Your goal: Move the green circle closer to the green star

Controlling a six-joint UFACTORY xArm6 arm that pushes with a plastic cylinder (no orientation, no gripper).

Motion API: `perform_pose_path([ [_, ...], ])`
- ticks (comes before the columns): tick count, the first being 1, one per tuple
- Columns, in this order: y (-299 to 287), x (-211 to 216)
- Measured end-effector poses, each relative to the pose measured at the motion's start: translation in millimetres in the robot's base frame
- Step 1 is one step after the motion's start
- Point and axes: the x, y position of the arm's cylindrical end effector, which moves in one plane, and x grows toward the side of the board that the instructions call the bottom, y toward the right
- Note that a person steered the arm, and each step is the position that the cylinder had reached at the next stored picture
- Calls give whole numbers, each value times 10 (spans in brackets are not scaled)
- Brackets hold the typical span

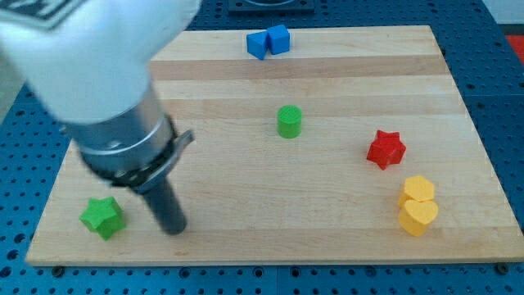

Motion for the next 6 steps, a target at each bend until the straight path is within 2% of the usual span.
perform_pose_path([
  [3, 1537, -1259],
  [5, 1751, -1915],
  [6, 1751, -1956],
])
